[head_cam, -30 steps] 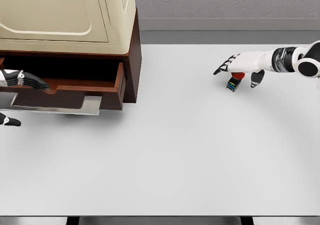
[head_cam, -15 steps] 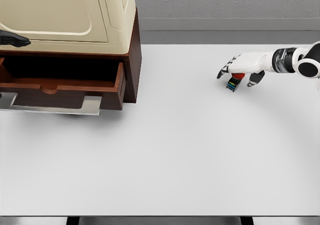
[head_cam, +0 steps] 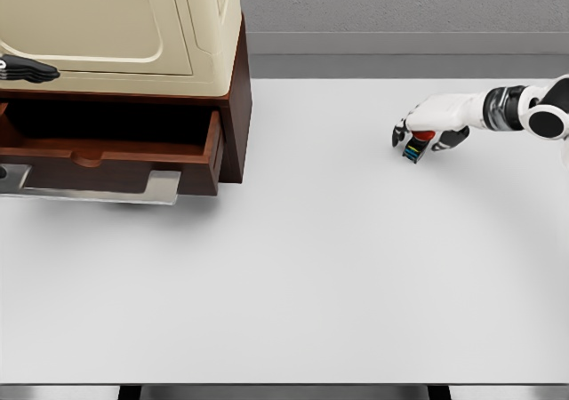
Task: Open the cabinet drawer with left arm, and place a switch into the drawer with right arm
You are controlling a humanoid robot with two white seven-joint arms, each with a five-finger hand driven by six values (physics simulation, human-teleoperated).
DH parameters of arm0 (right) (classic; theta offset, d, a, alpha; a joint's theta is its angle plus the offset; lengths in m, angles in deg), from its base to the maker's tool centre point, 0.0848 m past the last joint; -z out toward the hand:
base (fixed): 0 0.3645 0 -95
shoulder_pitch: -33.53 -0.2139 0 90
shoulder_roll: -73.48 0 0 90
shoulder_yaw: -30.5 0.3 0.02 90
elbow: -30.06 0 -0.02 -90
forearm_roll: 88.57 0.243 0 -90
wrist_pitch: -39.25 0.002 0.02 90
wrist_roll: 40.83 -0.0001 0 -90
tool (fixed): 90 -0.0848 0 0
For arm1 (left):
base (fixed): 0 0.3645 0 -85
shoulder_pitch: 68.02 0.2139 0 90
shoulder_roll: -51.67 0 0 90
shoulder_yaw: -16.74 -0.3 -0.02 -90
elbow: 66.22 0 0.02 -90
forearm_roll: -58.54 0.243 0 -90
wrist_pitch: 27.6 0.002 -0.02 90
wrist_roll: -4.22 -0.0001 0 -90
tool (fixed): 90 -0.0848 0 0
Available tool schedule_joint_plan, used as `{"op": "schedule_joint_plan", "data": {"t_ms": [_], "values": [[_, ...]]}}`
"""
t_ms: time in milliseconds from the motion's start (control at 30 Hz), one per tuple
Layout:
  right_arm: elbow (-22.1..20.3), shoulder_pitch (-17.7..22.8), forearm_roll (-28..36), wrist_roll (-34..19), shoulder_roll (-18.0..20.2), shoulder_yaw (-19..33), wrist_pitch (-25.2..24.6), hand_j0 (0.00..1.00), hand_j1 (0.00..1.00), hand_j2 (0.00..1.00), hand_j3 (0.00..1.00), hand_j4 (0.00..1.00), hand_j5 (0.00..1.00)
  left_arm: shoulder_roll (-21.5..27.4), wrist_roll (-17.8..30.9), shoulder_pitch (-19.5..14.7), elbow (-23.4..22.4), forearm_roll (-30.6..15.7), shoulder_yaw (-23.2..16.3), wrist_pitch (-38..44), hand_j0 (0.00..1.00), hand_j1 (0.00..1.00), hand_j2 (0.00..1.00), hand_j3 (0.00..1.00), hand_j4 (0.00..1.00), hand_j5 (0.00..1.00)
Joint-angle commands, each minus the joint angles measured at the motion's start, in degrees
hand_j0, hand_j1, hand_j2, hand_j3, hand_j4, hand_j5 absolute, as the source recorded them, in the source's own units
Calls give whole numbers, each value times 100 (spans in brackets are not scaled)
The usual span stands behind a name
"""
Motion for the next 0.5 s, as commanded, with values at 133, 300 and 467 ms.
{"op": "schedule_joint_plan", "data": {"t_ms": [133, 300, 467], "values": [[0, 0, 29, 1, -1, 18, -13, 55, 55, 55, 55, 55, 55, 10, -1, 1, -4, -25, 4, 17, 97, 97, 97, 97, 97, 97], [0, -9, 29, 1, -1, 18, -13, 48, 48, 48, 48, 48, 48, 1, -1, 1, -4, -25, 4, 17, 97, 97, 97, 97, 97, 97], [-9, -9, 29, 1, -1, 45, -13, 48, 48, 48, 48, 48, 48, 1, -1, 1, -4, -25, 4, 17, 97, 97, 97, 97, 97, 97]]}}
